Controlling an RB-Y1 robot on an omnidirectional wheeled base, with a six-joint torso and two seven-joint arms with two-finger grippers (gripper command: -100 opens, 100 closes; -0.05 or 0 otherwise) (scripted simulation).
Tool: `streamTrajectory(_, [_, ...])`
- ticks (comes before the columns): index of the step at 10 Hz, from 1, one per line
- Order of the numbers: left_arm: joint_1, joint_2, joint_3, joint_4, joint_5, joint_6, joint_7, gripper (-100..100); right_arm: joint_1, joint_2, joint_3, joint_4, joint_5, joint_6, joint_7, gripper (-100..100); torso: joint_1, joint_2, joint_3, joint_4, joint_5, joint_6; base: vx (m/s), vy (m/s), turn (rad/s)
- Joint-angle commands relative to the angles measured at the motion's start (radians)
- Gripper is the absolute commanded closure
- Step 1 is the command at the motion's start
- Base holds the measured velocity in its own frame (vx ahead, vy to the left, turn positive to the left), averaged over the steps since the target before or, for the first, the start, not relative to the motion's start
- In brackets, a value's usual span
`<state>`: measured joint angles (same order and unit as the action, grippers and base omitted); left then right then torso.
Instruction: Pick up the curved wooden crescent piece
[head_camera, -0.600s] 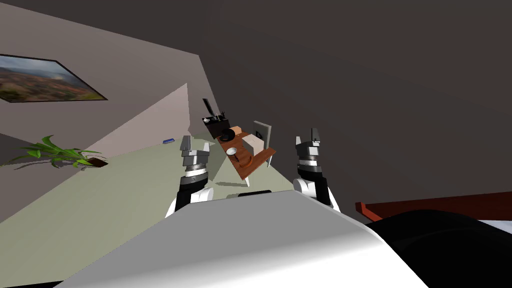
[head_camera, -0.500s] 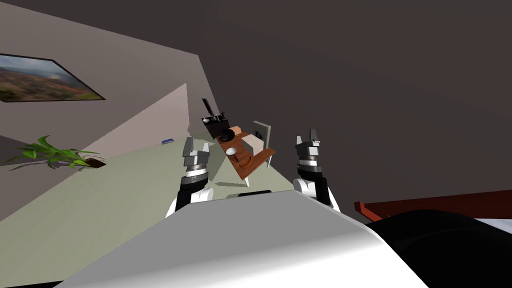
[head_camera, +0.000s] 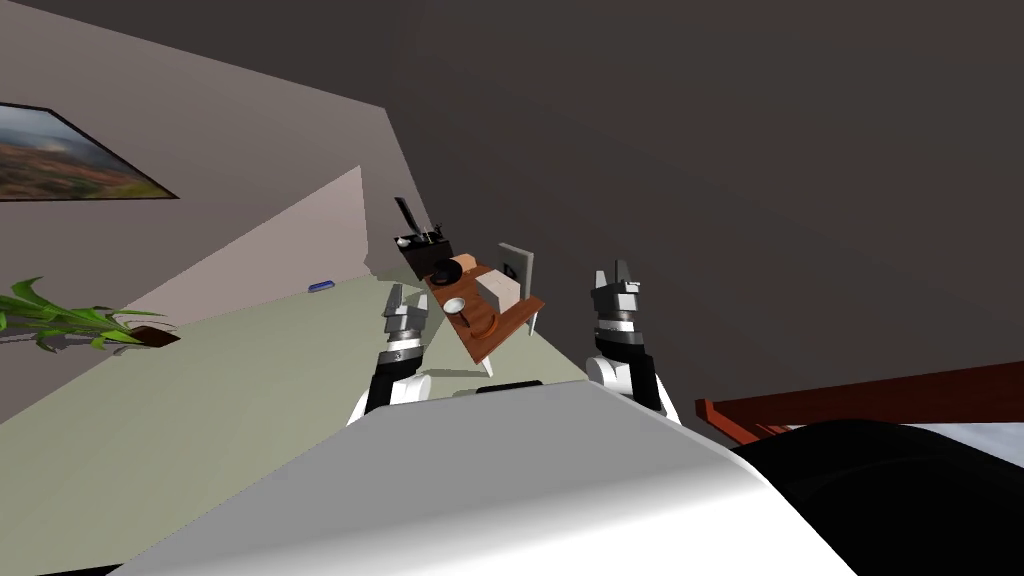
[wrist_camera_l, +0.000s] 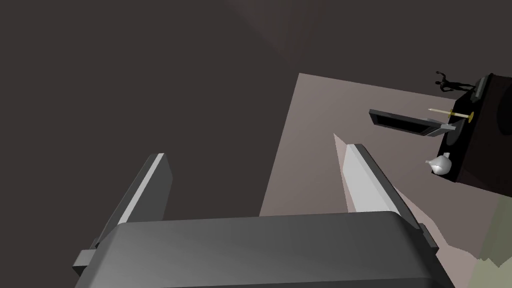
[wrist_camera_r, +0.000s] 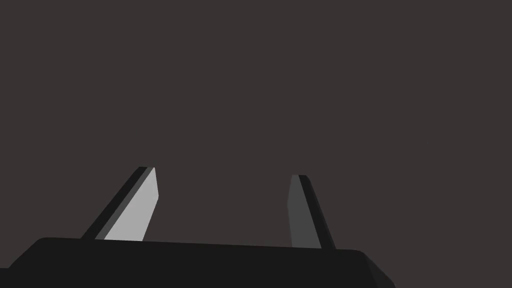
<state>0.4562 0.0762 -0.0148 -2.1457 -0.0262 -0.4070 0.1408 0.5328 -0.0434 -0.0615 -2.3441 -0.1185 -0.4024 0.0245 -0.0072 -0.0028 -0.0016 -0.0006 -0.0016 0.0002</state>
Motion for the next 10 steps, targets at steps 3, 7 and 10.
streamTrajectory(3, [-0.025,0.024,0.02,0.101,0.061,0.002,0.034,-100,0.0,0.0,0.0,0.0,0.0,0.0,0.0,0,0.003,0.001,0.001,0.0,0.001,0.0,0.021,-0.066,-0.057])
streamTrajectory(7, [-0.049,0.034,0.031,0.209,0.11,0.01,0.06,-100,0.0,0.0,0.0,0.0,0.0,0.0,0.0,0,0.004,0.002,0.001,0.0,0.001,0.0,0.02,-0.06,-0.05])
streamTrajectory(10, [-0.063,0.038,0.037,0.279,0.135,0.014,0.073,-100,0.0,0.0,0.0,0.0,0.0,0.0,0.0,0,0.004,0.001,0.001,0.0,0.001,0.0,0.025,-0.05,-0.055])
